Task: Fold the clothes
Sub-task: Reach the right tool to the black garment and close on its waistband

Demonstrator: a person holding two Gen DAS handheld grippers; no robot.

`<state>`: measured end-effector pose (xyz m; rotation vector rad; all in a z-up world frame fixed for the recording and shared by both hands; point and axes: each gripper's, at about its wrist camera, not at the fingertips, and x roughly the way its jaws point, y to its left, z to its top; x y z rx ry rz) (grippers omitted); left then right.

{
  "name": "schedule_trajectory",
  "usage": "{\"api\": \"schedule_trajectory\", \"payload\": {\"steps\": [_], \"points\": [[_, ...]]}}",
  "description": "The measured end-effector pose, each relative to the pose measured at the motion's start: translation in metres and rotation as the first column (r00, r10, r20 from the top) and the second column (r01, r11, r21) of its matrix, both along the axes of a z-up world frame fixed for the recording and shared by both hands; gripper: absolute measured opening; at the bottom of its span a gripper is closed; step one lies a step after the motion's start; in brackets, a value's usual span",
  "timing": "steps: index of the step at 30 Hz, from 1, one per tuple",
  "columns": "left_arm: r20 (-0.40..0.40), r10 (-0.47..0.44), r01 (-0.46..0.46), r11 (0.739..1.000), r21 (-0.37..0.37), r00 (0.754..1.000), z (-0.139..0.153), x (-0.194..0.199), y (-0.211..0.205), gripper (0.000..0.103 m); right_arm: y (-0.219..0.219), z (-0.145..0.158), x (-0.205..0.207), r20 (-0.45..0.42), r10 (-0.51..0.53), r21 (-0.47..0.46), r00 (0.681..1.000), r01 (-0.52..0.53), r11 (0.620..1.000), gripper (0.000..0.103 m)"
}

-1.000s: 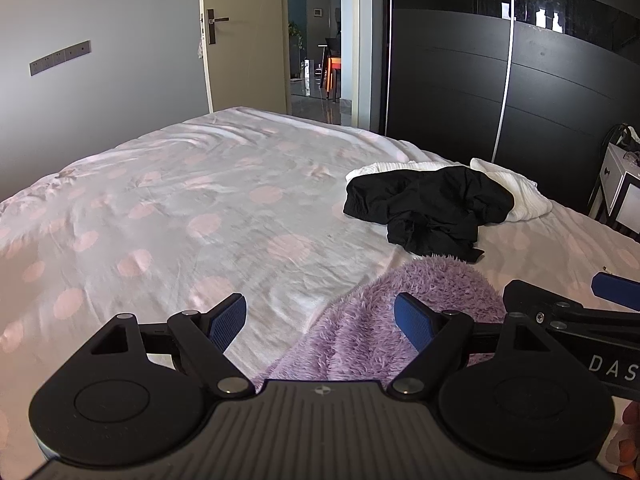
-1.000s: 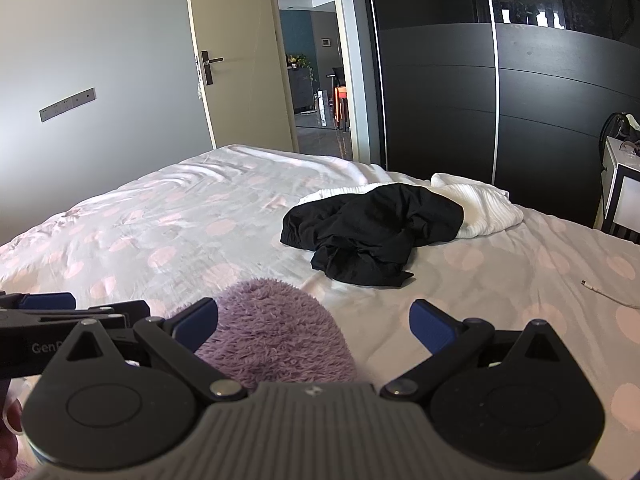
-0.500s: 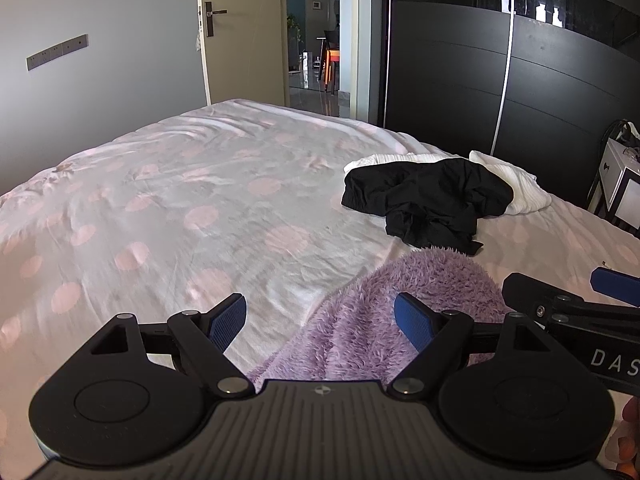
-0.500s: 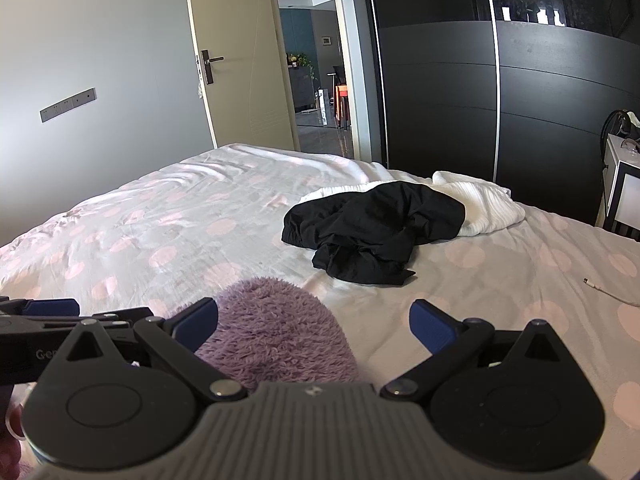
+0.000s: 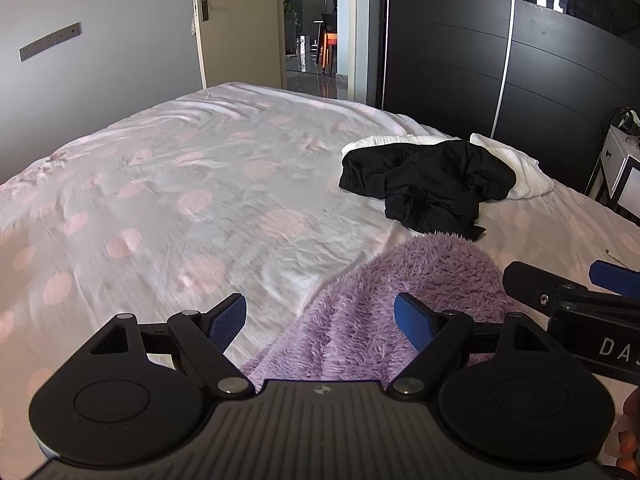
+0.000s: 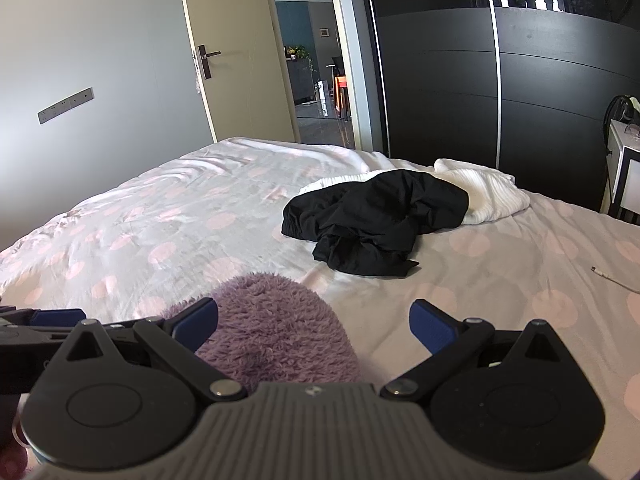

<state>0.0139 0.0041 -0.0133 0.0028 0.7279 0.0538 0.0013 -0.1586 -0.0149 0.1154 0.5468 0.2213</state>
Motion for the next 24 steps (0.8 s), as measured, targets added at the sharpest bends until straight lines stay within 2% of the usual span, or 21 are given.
{"api": "schedule_trajectory", "payload": {"steps": [6, 12, 17, 24], "points": [[-0.016, 0.016, -0.016, 1.0, -0.025, 1.0, -0.003, 0.011, 0.009, 0.081, 0.0, 0.0, 0.017, 0.008, 0.046, 0.048, 0.999, -0.046, 0.998, 0.102], [-0.042, 0.1, -0.101, 0.995, -0.024, 0.994, -0.008, 0.026, 0.038, 0.081, -0.011, 0.001, 0.061, 0.035, 0.089, 0.069, 0.995, -0.092, 0.993, 0.102], [-0.077, 0.186, -0.189, 0.981, -0.04, 0.98, -0.016, 0.039, 0.075, 0.081, -0.02, -0.004, 0.116, 0.053, 0.117, -0.035, 0.992, -0.115, 0.993, 0.102], [-0.158, 0.258, -0.268, 0.962, -0.042, 0.953, -0.035, 0.058, 0.116, 0.081, -0.017, -0.039, 0.205, -0.027, 0.11, -0.154, 0.994, -0.113, 0.982, 0.102]]}}
